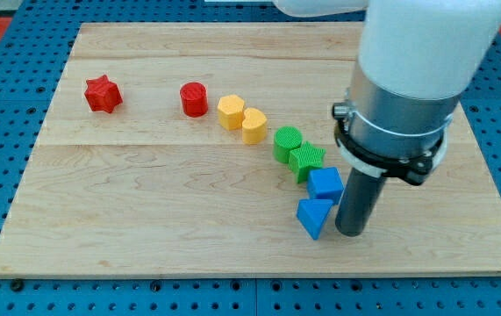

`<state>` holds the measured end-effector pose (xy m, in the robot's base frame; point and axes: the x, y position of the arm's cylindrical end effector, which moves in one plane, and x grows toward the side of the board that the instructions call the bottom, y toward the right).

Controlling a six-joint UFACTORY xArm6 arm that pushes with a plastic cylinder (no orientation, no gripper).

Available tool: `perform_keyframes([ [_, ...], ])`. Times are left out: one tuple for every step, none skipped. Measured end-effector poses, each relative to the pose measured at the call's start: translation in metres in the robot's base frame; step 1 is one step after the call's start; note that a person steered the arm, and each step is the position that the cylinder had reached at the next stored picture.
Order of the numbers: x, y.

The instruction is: Point at red circle

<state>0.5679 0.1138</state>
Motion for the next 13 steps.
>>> perform_keyframes([
  [0.033,0.031],
  [0.047,-0.001],
  [0.049,-0.12],
  [0.0,-0.175],
  [-0.039,-0.173],
  [-0.055,-0.173],
  [-0.012,-0.167],
  [0.013,-0.168],
  [0.027,-0.115],
  [0.042,-0.012],
  [0.041,0.075],
  [0.041,0.083],
  [0.038,0.115],
])
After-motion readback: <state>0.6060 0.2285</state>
